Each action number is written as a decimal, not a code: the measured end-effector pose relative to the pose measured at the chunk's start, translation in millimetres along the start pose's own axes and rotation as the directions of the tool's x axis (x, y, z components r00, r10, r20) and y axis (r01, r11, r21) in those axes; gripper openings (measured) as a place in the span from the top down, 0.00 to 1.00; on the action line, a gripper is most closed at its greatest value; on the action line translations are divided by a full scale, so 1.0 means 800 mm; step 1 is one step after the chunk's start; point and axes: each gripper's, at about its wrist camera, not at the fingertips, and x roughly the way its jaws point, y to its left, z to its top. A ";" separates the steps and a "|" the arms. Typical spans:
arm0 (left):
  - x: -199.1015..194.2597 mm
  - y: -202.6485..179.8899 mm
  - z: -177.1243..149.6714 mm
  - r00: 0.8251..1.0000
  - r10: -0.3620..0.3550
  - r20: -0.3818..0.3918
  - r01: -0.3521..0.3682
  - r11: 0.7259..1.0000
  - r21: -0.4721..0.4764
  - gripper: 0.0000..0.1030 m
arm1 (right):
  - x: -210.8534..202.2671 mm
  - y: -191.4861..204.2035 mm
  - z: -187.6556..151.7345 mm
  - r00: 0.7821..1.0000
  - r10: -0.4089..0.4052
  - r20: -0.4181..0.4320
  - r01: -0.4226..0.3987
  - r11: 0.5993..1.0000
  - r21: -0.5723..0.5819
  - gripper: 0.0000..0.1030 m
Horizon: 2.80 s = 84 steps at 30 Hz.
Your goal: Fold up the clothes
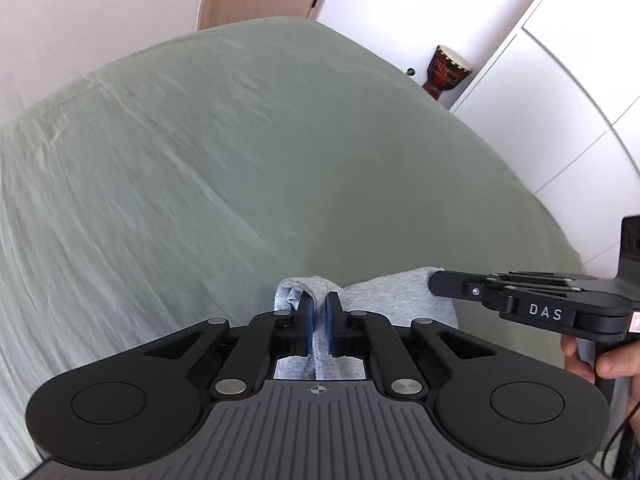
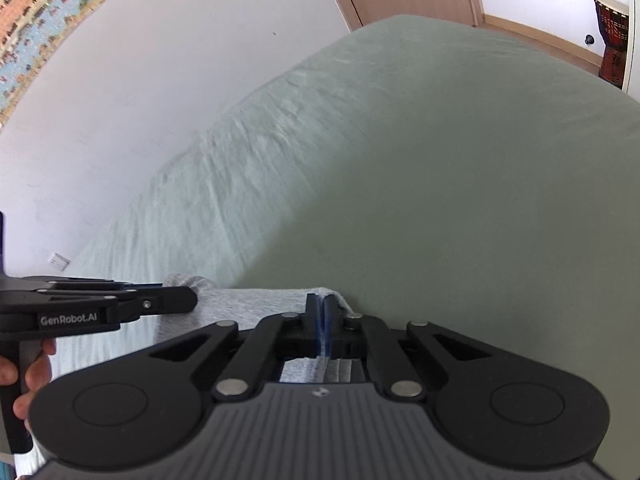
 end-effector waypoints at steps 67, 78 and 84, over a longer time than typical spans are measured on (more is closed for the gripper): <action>-0.125 -0.026 -0.239 0.971 -0.176 -0.162 0.165 0.983 -0.077 0.69 | -0.108 0.009 -0.276 0.953 0.263 -0.150 -0.216 0.938 0.271 0.56; -0.149 -0.057 -0.248 0.981 -0.161 -0.112 0.160 0.987 -0.014 0.87 | -0.152 0.021 -0.271 0.952 0.280 -0.121 -0.252 0.946 0.206 0.93; -0.129 -0.052 -0.263 0.977 -0.143 -0.158 0.140 0.990 -0.030 0.86 | -0.132 0.018 -0.287 0.957 0.219 -0.191 -0.179 0.962 0.205 0.85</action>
